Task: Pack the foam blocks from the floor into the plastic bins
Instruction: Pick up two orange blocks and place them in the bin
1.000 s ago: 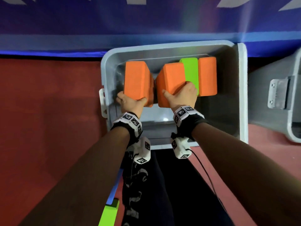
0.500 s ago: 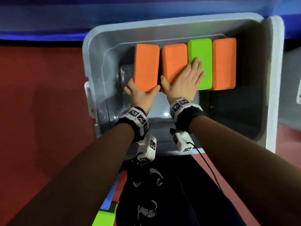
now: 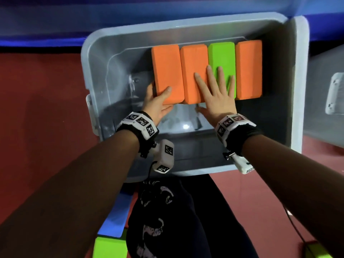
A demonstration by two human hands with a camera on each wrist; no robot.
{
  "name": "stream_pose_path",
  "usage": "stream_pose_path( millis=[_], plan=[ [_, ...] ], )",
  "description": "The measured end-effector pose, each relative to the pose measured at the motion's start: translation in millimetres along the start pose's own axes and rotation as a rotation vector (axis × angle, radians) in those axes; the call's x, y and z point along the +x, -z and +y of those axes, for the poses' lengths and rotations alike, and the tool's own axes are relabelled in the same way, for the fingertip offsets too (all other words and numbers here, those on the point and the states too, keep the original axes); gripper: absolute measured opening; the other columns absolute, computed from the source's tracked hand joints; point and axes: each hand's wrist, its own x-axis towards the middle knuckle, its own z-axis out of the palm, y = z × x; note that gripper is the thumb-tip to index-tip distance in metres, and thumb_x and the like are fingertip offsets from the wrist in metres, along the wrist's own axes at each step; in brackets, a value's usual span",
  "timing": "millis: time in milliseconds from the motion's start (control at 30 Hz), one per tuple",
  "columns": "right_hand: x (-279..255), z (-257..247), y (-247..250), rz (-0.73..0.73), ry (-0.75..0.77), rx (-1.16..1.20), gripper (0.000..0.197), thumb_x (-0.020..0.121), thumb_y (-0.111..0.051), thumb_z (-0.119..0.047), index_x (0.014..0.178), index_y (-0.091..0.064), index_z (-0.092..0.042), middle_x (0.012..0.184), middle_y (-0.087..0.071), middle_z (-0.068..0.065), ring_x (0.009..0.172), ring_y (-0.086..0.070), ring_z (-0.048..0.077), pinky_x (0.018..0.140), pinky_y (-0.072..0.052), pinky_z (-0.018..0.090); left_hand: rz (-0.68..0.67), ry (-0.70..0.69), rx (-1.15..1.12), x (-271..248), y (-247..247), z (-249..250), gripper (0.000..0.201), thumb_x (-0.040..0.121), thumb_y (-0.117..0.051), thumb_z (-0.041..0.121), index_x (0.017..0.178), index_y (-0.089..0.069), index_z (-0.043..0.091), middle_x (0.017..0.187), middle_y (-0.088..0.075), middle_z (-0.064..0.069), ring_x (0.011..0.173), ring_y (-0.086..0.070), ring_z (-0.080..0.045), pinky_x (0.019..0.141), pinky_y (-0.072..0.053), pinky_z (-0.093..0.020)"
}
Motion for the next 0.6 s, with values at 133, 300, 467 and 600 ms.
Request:
stream_pose_path(
  millis=[133,300,467,600],
  plan=[
    [0,5,-15,0.222,0.116,0.028,0.079,0.079,-0.067,-0.018,0.148,-0.029,-0.022,0.155,-0.026,0.008,0.142,-0.021,0.038,0.11,-0.01,0.063,-0.061,0.052,-0.024,3,13,0,0.056,0.093,-0.059,0.02,0.142,-0.034,0.029,0.133,-0.052,0.0,0.118,-0.056,-0.033,0.105,-0.043,-0.047],
    [-4,5,-29,0.45,0.257,-0.044,0.061,0.079,-0.069,-0.022,0.136,-0.049,-0.026,0.145,-0.045,0.004,0.132,-0.043,0.034,0.105,-0.031,0.052,-0.159,0.119,0.083,0,30,5,0.052,0.098,-0.051,0.018,0.145,-0.03,0.03,0.141,-0.047,-0.004,0.117,-0.058,-0.034,0.099,-0.048,-0.042],
    [-6,8,-14,0.153,0.141,-0.093,0.103,0.069,-0.073,-0.011,0.146,-0.014,-0.046,0.159,-0.011,0.008,0.143,-0.011,0.042,0.107,-0.007,0.068,-0.144,0.201,0.081,-2,23,15,0.052,0.095,-0.057,0.029,0.141,-0.033,0.036,0.137,-0.048,-0.01,0.111,-0.057,-0.046,0.084,-0.054,-0.056],
    [0,10,-12,0.14,0.012,-0.073,0.107,0.072,-0.066,-0.002,0.147,-0.004,-0.046,0.159,-0.004,0.008,0.145,-0.005,0.038,0.108,-0.003,0.065,-0.061,0.142,0.056,2,-3,13,0.081,0.073,-0.08,0.034,0.137,-0.031,0.037,0.135,-0.05,-0.005,0.111,-0.057,-0.043,0.079,-0.056,-0.053]
  ],
)
